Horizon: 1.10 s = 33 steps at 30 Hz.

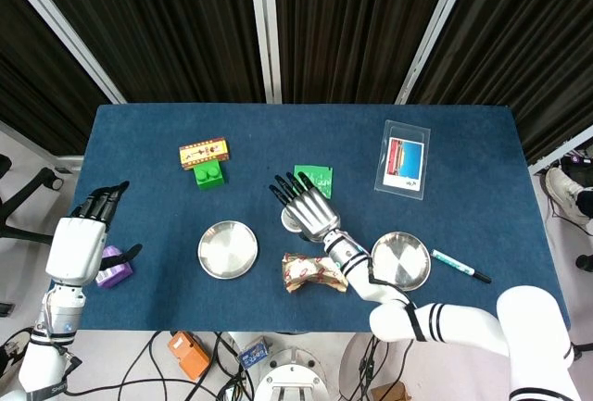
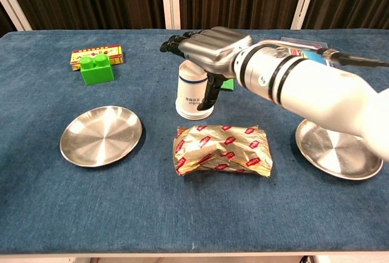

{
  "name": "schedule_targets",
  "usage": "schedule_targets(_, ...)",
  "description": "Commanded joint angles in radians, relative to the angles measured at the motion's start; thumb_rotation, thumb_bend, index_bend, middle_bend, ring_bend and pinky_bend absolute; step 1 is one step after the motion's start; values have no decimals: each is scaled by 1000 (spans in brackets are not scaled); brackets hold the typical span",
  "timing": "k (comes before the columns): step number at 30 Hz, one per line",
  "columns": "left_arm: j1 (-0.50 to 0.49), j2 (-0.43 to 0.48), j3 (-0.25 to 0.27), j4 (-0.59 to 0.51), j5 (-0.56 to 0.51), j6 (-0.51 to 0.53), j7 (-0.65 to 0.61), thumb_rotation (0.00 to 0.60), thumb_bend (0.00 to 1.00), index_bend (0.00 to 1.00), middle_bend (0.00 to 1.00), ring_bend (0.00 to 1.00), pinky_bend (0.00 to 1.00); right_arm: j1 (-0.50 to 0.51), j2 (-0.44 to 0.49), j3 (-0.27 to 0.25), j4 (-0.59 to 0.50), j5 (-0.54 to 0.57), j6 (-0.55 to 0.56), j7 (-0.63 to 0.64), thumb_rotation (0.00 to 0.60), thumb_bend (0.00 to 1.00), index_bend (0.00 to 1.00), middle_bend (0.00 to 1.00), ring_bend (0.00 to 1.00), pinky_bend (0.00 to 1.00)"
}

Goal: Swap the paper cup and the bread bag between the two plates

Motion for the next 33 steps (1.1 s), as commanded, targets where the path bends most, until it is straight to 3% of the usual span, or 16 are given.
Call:
schedule_targets(1, 5, 4, -1, 16, 11, 10, 21, 600, 45, 84, 173, 184, 425, 24, -26, -7, 33, 42, 2, -28, 599, 319, 207, 178, 127, 194)
schedule_targets(4, 9, 0, 0, 22, 20, 17, 35, 600, 45, 84, 173, 184, 425, 33, -41, -9, 51, 54, 8, -17, 600, 340, 363, 293, 284, 341)
schedule_targets(8, 14, 0, -1, 20, 25, 21, 36, 600, 45, 84, 173, 184, 425, 35, -57, -18, 73, 28, 32, 18, 600, 400, 637, 528, 577, 629)
schedule_targets(11, 16, 0, -4, 16, 26, 23, 39, 600, 46, 84, 173, 185, 425, 33, -55, -27, 78, 18, 51, 20, 600, 431, 747, 620, 687, 737)
schedule_targets(14, 20, 2, -4, 13, 26, 24, 42, 600, 48, 84, 174, 187, 425, 20, -35, -30, 55, -10, 84, 46, 600, 449, 796, 657, 723, 770)
schedule_targets(18, 32, 15, 10, 14, 36, 26, 44, 600, 57, 84, 174, 188, 425, -31, 55, -53, -61, -91, 135, 131, 600, 465, 801, 662, 728, 773)
schedule_targets(25, 57, 40, 58, 14, 77, 18, 13, 600, 60, 84, 174, 189, 425, -201, 340, -211, -282, -353, 317, 254, 600, 466, 797, 662, 728, 773)
schedule_targets(28, 54, 31, 63, 18, 88, 5, 25, 600, 60, 84, 174, 189, 425, -278, 426, -290, -292, -441, 388, 319, 600, 465, 786, 662, 728, 772)
schedule_targets(33, 38, 9, 57, 21, 76, -32, 44, 600, 60, 84, 174, 189, 425, -359, 474, -376, -221, -502, 416, 419, 600, 465, 776, 662, 728, 767)
